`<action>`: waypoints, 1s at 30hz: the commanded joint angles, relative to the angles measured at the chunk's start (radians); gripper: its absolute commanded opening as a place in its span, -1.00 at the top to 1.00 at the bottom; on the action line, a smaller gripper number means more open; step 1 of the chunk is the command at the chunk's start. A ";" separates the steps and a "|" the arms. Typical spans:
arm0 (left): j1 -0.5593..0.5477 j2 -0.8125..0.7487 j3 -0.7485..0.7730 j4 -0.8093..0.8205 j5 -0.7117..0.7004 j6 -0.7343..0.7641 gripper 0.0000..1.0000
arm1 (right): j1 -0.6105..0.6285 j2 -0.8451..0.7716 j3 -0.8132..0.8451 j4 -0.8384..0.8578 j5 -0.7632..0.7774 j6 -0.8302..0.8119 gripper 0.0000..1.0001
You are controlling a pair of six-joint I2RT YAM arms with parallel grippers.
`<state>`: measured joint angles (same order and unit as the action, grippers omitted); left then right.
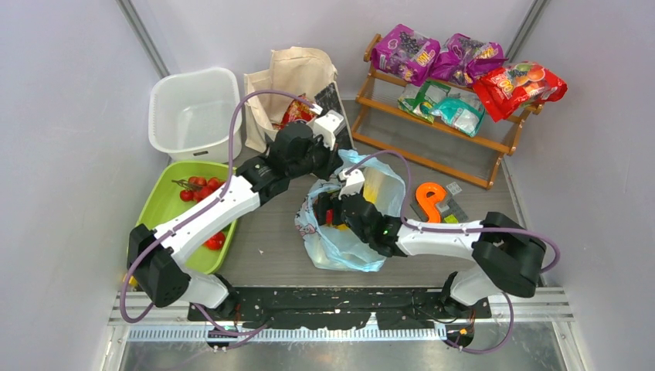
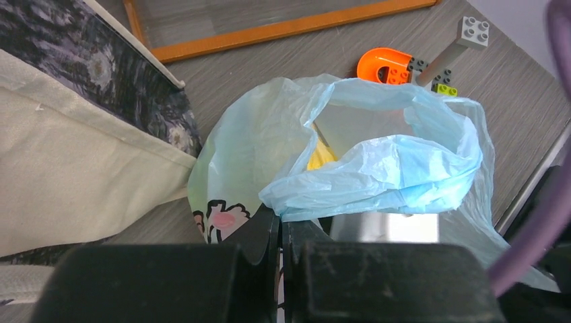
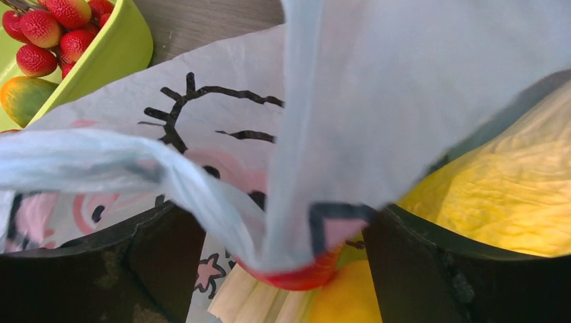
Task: Untie the knot of the grocery bags and take out the mixed food
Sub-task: Pick up the fake fruit from the takeout bag.
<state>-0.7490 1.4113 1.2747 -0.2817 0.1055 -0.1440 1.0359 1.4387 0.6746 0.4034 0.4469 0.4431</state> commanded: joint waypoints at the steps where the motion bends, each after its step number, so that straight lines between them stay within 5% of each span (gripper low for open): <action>1: 0.008 0.000 0.053 0.014 0.004 0.014 1.00 | -0.005 0.048 0.064 0.012 -0.031 0.038 -0.84; 8: 0.011 -0.017 0.039 0.018 0.001 0.013 1.00 | -0.005 0.132 0.093 -0.039 0.007 0.093 -0.77; 12: 0.014 -0.033 0.026 0.018 -0.002 0.019 1.00 | -0.007 0.101 0.058 0.020 -0.009 0.067 -0.30; 18: 0.033 -0.053 0.005 0.014 -0.023 0.019 1.00 | -0.006 -0.084 -0.016 0.015 -0.035 -0.021 0.13; 23: 0.059 -0.068 0.012 0.000 -0.020 0.017 0.95 | -0.007 -0.361 -0.088 -0.088 -0.051 -0.093 0.21; 25: 0.068 -0.089 0.016 0.002 -0.005 0.015 0.46 | -0.006 -0.467 -0.112 -0.141 -0.059 -0.104 0.21; 27: 0.073 -0.116 0.022 0.002 0.012 0.014 -0.38 | -0.007 -0.565 -0.127 -0.199 -0.068 -0.112 0.21; 30: 0.076 -0.174 0.042 -0.018 0.027 0.015 -0.85 | -0.007 -0.669 -0.128 -0.287 -0.085 -0.121 0.21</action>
<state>-0.6823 1.3422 1.2823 -0.3080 0.1028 -0.1356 1.0302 0.8711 0.5583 0.2356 0.3851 0.3630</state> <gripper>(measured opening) 0.804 0.763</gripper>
